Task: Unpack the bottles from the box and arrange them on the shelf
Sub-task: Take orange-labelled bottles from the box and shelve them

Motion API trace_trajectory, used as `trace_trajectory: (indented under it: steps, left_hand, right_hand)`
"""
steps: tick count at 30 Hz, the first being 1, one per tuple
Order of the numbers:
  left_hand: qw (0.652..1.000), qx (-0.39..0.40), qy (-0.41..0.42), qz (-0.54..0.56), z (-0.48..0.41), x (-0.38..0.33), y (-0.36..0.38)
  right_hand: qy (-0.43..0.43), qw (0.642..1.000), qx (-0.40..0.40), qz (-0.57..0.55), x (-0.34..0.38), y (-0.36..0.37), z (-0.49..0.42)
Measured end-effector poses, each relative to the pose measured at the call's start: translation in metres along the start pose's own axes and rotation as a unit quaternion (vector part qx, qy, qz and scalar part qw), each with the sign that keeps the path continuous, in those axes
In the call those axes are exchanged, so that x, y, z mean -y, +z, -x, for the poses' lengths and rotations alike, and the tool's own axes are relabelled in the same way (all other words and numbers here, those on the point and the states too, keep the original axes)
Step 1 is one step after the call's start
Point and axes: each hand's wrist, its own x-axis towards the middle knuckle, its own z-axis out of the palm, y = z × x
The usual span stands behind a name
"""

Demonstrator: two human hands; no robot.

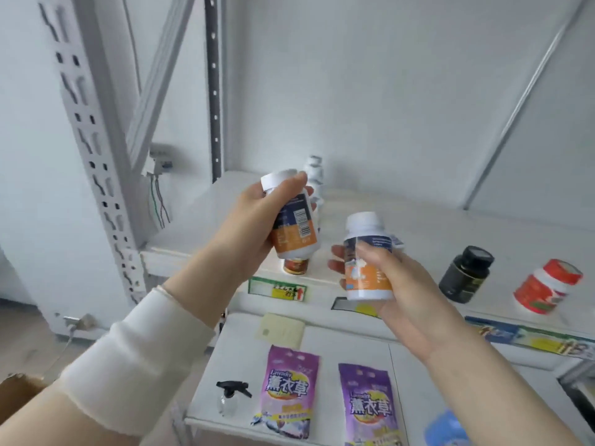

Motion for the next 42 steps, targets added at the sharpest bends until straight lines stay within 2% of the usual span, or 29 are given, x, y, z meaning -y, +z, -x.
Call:
trace_trajectory:
  steps: [5, 10, 15, 21, 25, 30, 33, 37, 42]
  left_hand:
    - [0.996, 0.07, -0.037, -0.038, -0.057, 0.008, 0.072]
    - [0.986, 0.132, -0.094, -0.046, -0.127, 0.026, 0.099]
    - [0.98, 0.123, -0.15, 0.034, -0.199, 0.044, 0.11]
    - [0.979, 0.111, -0.17, -0.029, -0.28, 0.072, 0.118]
    - [0.969, 0.141, -0.186, -0.086, -0.318, 0.092, 0.114]
    - [0.964, 0.14, -0.178, -0.138, -0.351, 0.111, 0.11]
    - [0.963, 0.134, -0.171, -0.159, -0.366, 0.119, 0.108]
    - [0.963, 0.116, -0.205, -0.129, -0.378, 0.125, 0.112]
    - [0.964, 0.095, -0.175, -0.178, -0.391, 0.131, 0.116]
  right_hand:
    - [-0.013, 0.999, -0.028, 0.02, 0.05, -0.065, -0.027]
    - [0.019, 0.999, -0.036, 0.0, 0.08, -0.109, -0.073]
    - [0.06, 0.997, -0.051, -0.005, 0.094, -0.128, -0.13]
    - [0.098, 0.991, -0.076, 0.055, 0.09, -0.149, -0.206]
    - [0.115, 0.987, -0.068, 0.094, 0.084, -0.165, -0.243]
    - [0.104, 0.974, -0.069, 0.188, 0.075, -0.179, -0.275]
    - [0.092, 0.973, -0.064, 0.203, 0.07, -0.184, -0.289]
    - [0.085, 0.967, -0.044, 0.235, 0.062, -0.185, -0.302]
    - [0.078, 0.967, -0.056, 0.236, 0.053, -0.183, -0.314]
